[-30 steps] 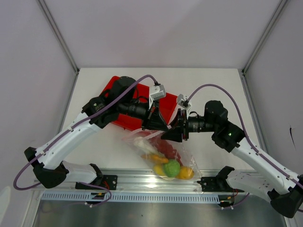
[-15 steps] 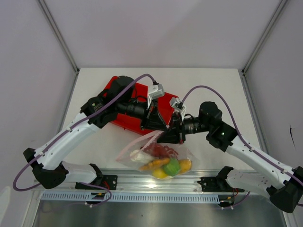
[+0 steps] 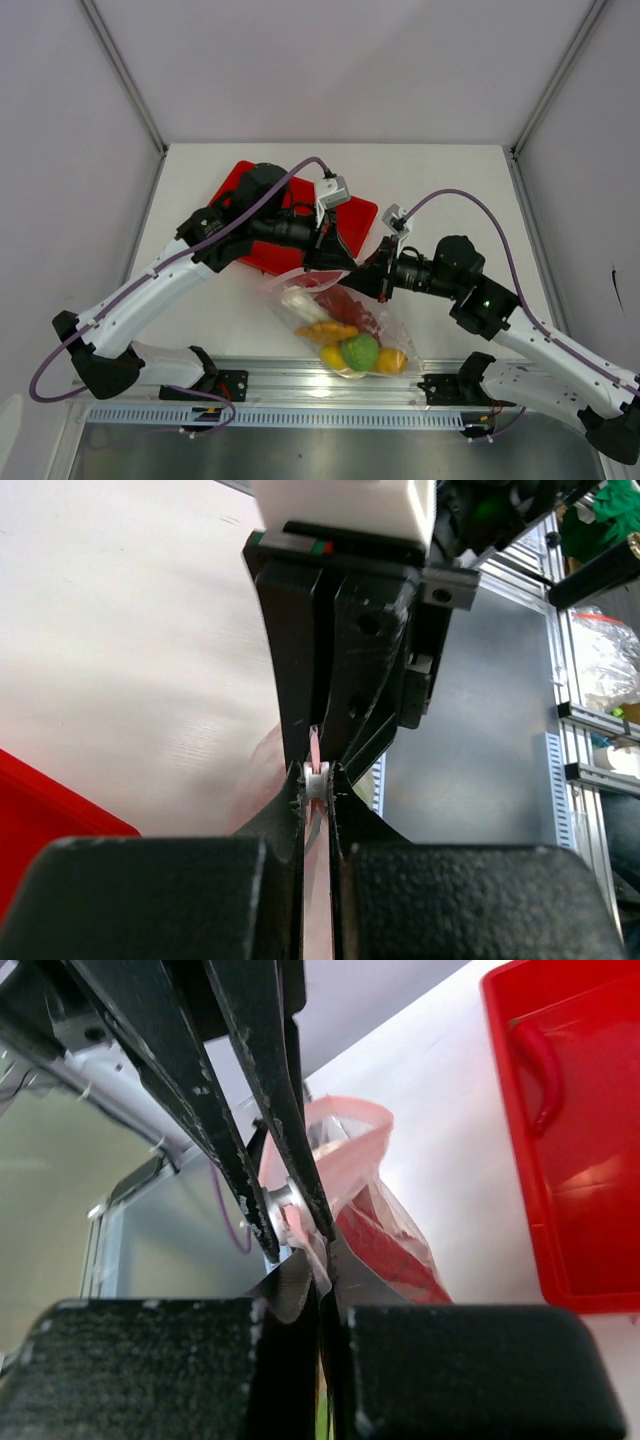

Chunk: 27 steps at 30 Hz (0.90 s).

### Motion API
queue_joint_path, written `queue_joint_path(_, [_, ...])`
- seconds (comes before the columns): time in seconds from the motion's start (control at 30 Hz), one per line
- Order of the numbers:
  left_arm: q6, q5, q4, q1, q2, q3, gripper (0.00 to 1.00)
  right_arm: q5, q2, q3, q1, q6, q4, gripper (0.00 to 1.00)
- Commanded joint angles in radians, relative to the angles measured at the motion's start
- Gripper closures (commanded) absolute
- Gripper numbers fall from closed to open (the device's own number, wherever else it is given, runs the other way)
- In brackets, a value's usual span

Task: Place the food in the zip-top bag and seal the zipper
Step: Zip the zipper food storage bag at the center of the board.

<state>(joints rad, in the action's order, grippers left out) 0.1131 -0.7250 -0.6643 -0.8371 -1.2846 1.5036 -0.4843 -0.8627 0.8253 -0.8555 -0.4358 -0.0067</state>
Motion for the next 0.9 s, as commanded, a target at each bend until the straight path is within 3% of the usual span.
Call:
queue_joint_path(0.0, [-0.004,0.029,-0.015,0.003,0.050,-0.052,0.99,0.176,0.057,0.003,0.006,-0.033,0.097,1.00])
queue_joint_path(0.43, [-0.003,0.055,0.014,0.009,0.109,-0.152,0.99,0.152,0.077,-0.026,0.010,-0.100,0.182,1.00])
queue_joint_path(0.5, [-0.001,0.029,0.041,0.012,0.119,-0.151,0.99,0.090,0.047,0.011,0.010,-0.064,0.130,1.00])
queue_joint_path(0.63, [-0.003,-0.008,0.037,0.018,0.113,-0.079,0.99,-0.185,-0.038,0.133,0.013,0.124,-0.054,1.00])
queue_joint_path(0.67, [-0.001,-0.016,0.034,0.021,0.104,-0.069,1.00,-0.224,-0.047,0.162,0.015,0.149,-0.077,0.94])
queue_joint_path(0.7, [-0.001,-0.043,0.028,0.023,0.100,-0.050,1.00,-0.241,-0.056,0.176,0.013,0.172,-0.128,0.80])
queue_joint_path(0.77, [0.002,-0.059,0.025,0.026,0.090,-0.022,0.99,-0.266,-0.078,0.199,0.016,0.215,-0.166,0.67])
queue_joint_path(0.8, [0.003,-0.074,0.020,0.026,0.084,-0.008,0.99,-0.261,-0.085,0.227,0.016,0.223,-0.211,0.56])
queue_joint_path(0.87, [0.008,-0.083,0.022,0.024,0.079,0.007,0.99,-0.238,-0.091,0.239,0.016,0.233,-0.226,0.48])
